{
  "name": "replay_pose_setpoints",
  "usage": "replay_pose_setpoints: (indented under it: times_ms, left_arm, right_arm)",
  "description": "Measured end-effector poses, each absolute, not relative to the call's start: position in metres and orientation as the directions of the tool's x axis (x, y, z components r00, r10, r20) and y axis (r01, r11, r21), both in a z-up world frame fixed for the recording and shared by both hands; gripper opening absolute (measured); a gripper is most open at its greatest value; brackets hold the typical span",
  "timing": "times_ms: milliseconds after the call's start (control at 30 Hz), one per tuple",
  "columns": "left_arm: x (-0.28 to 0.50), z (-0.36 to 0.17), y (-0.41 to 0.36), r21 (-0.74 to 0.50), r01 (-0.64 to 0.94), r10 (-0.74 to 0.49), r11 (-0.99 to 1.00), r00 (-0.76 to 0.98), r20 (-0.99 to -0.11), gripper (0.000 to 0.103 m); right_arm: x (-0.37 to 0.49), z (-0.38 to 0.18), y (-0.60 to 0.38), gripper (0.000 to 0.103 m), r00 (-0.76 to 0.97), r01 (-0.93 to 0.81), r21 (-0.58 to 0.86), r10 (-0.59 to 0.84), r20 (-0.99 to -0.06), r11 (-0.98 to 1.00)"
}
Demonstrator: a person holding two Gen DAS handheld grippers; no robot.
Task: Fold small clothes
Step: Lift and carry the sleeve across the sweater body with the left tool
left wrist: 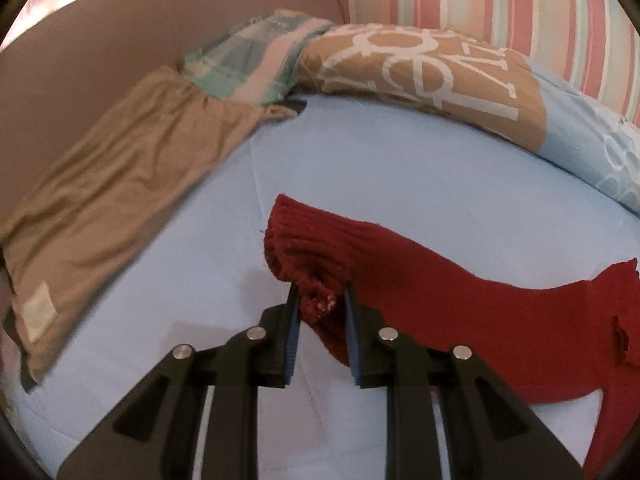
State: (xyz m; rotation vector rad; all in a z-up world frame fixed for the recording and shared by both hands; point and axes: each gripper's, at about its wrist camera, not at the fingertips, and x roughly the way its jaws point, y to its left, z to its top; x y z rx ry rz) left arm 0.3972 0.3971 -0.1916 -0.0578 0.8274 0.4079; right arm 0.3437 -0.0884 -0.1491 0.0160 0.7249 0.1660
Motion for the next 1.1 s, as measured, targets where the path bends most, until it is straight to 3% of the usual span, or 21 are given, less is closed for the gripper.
replay_pose_setpoints:
  times_ms: [267,633,1100]
  left_arm:
    - [0.396,-0.157,0.317,0.132,-0.273,0.289,0.953,0.689,-0.665,0.021]
    - [0.431,-0.114,0.141,0.121,-0.069,0.132,0.990,0.749,-0.649,0.021]
    - [0.440,-0.150,-0.046,0.084,0.046,0.026,0.995,0.715,-0.699,0.021]
  right_arm:
    - [0.340,-0.142,-0.115,0.095,0.744,-0.128,0.101,0.162,-0.648,0.987]
    - [0.332,-0.134,-0.209,0.096,0.759,-0.041,0.146,0.126,-0.639,0.988]
    - [0.343,-0.152,-0.336,0.096,0.740,0.029,0.068,0.025,-0.672,0.997]
